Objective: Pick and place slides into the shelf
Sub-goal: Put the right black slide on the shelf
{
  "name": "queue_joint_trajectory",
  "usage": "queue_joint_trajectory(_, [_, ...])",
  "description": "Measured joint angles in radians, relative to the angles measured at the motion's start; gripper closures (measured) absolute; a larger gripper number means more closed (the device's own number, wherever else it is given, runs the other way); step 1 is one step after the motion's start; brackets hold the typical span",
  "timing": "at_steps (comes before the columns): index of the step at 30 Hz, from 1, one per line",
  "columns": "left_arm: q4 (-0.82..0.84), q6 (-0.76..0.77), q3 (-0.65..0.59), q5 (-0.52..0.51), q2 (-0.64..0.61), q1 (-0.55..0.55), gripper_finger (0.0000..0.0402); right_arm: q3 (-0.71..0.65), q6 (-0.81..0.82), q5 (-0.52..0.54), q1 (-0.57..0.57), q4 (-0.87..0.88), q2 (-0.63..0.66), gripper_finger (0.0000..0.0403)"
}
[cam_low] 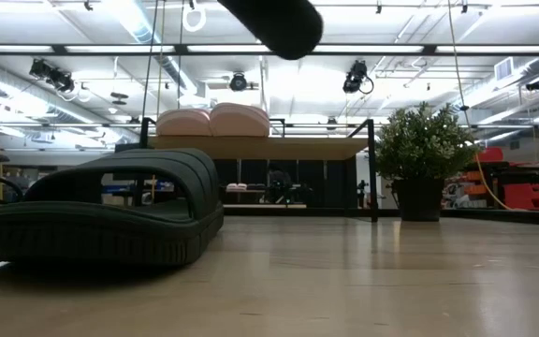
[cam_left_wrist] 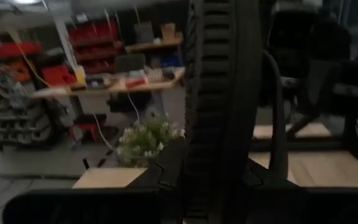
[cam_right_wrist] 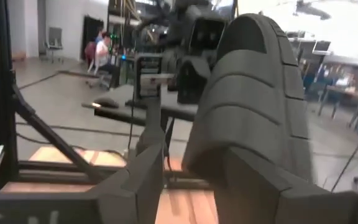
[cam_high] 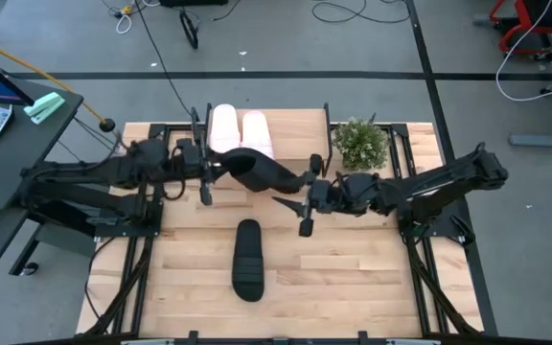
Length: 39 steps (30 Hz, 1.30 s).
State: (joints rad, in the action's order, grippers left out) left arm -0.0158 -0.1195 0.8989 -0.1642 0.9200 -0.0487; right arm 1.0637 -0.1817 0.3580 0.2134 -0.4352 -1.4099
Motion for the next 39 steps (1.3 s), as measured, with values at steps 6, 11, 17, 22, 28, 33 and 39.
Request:
queue_joint_trajectory(6, [0.200,-0.081,0.148,0.112,0.075,-0.075,0.0338,0.005,0.052,0.004,0.010,0.147,0.106,0.0229])
queue_joint_trajectory(11, [0.256,-0.111,0.219,0.146,0.141,-0.138,0.0338,0.002,0.063,0.004,0.028,0.245,0.161,0.0229])
queue_joint_trajectory(17, [0.285,-0.137,0.274,0.229,0.262,-0.201,0.0338,0.002,0.106,0.007,0.028,0.361,0.195,0.0229])
queue_joint_trajectory(22, [0.348,-0.138,0.314,0.299,0.361,-0.239,0.0338,0.002,0.111,0.051,0.028,0.414,0.207,0.0229])
queue_joint_trajectory(28, [0.397,-0.171,0.364,0.327,0.405,-0.253,0.0338,0.002,0.111,0.100,0.027,0.463,0.220,0.0229])
queue_joint_trajectory(33, [0.434,-0.182,0.434,0.352,0.409,-0.265,0.0338,0.002,0.111,0.105,0.026,0.476,0.220,0.0229])
queue_joint_trajectory(39, [0.545,-0.233,0.557,0.380,0.409,-0.283,0.0338,0.002,0.095,0.132,0.026,0.487,0.220,0.0229])
